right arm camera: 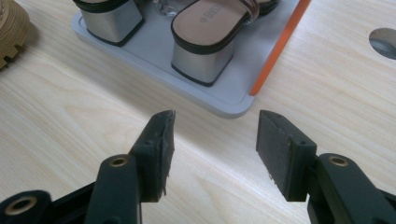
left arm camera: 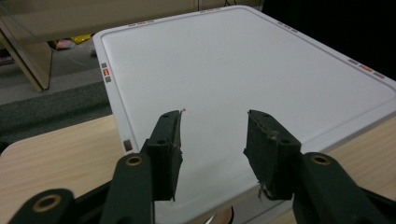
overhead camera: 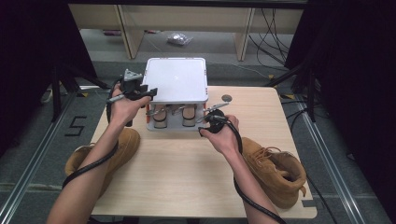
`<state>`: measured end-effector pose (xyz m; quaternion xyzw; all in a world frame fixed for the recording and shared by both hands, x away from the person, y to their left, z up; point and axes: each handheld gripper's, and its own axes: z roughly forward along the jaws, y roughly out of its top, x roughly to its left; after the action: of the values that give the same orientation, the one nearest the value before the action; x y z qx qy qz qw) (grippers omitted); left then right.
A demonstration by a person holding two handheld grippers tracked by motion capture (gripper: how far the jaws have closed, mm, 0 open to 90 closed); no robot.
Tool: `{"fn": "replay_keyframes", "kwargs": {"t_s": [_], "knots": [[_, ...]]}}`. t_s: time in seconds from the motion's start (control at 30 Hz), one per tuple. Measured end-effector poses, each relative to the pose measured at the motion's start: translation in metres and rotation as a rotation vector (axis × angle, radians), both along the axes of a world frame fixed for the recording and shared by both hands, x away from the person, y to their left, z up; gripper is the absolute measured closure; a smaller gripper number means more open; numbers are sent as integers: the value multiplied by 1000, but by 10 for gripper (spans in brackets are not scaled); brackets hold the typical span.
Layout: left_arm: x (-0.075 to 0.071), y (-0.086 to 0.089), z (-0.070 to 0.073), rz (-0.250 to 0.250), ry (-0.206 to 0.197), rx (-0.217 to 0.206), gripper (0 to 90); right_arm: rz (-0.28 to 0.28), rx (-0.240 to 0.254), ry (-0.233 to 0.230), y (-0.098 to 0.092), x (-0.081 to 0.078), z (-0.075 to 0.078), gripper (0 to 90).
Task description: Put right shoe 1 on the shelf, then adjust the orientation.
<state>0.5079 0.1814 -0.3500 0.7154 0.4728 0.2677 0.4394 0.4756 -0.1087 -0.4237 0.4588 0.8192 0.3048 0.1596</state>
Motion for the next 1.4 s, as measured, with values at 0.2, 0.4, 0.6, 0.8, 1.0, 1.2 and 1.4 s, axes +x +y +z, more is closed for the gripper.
{"fn": "replay_keyframes", "kwargs": {"t_s": [0.2, 0.4, 0.6, 0.8, 1.0, 1.2, 1.4], "knots": [[-12, 17, -4, 11, 42, 33, 482, -6, 8, 7, -5, -6, -3, 462], [-26, 39, -5, 24, 67, 63, 448, -1, 17, 15, -9, -12, -6, 455], [-42, 59, -7, 24, 100, 65, 433, -4, 20, 21, -10, -15, -9, 451], [-62, 79, -11, 22, 131, 78, 429, -3, 34, 34, -9, -21, -15, 448], [-79, 99, -17, 31, 154, 70, 432, -5, 36, 38, -7, -26, -15, 444], [-91, 115, -21, 51, 169, 58, 434, -11, 35, 44, -9, -28, -14, 439], [-106, 130, -22, 59, 187, 66, 443, -6, 38, 40, -9, -29, -14, 437]]}}
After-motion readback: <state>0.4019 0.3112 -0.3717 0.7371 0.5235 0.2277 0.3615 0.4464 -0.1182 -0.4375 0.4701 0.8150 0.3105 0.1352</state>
